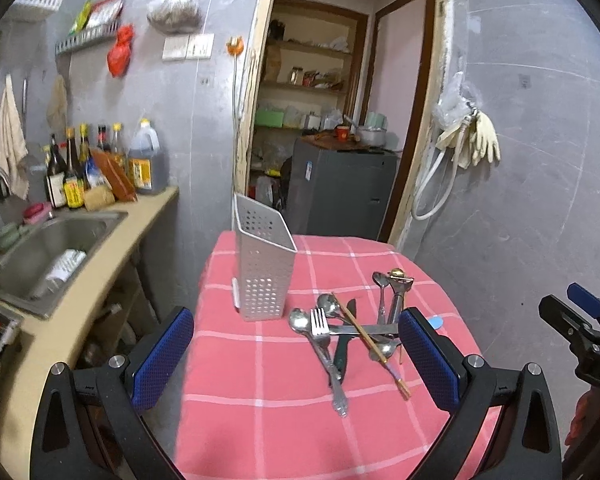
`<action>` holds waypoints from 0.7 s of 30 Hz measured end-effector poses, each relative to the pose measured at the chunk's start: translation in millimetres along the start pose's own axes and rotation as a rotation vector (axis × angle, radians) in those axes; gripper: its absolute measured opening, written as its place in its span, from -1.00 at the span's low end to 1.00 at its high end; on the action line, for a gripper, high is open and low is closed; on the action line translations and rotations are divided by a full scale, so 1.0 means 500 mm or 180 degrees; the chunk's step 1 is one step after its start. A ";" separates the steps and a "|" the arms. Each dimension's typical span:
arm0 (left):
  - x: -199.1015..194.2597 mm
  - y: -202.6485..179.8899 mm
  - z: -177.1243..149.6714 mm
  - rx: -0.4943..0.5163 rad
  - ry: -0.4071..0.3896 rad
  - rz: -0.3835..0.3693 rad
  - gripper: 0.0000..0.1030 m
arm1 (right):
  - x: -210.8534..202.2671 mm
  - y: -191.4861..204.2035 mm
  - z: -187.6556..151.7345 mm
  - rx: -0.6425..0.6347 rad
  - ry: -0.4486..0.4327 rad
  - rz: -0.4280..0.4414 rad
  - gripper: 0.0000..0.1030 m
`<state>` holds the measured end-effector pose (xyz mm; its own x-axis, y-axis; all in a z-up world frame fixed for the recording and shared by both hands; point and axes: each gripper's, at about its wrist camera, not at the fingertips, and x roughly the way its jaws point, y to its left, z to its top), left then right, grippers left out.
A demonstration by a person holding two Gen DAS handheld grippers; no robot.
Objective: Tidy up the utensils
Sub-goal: 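Move the left tool down to the cutlery pile while the right tool approaches it too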
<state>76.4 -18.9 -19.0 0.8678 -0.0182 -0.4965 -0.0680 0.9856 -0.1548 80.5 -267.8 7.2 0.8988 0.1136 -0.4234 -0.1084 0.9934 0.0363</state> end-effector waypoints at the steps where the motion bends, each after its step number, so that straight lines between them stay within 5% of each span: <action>1: 0.015 -0.003 0.004 -0.0039 0.0041 -0.0012 1.00 | 0.012 -0.010 0.007 -0.0005 -0.0001 0.0046 0.98; 10: 0.145 -0.040 0.025 -0.0303 0.0270 -0.0006 0.78 | 0.159 -0.070 0.054 -0.0067 0.0090 0.0396 0.92; 16: 0.239 -0.052 0.024 -0.0505 0.0433 0.0061 0.53 | 0.279 -0.091 0.057 -0.0017 0.0304 0.0665 0.59; 21: 0.319 -0.047 0.005 -0.0733 0.0620 0.0091 0.18 | 0.379 -0.093 0.032 0.0022 0.0587 0.0916 0.09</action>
<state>217.6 -44.8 -92.5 0.7547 -0.0447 -0.6545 -0.2202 0.9225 -0.3169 262.6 -292.0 -60.4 0.7398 0.3856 -0.5513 -0.3430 0.9211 0.1841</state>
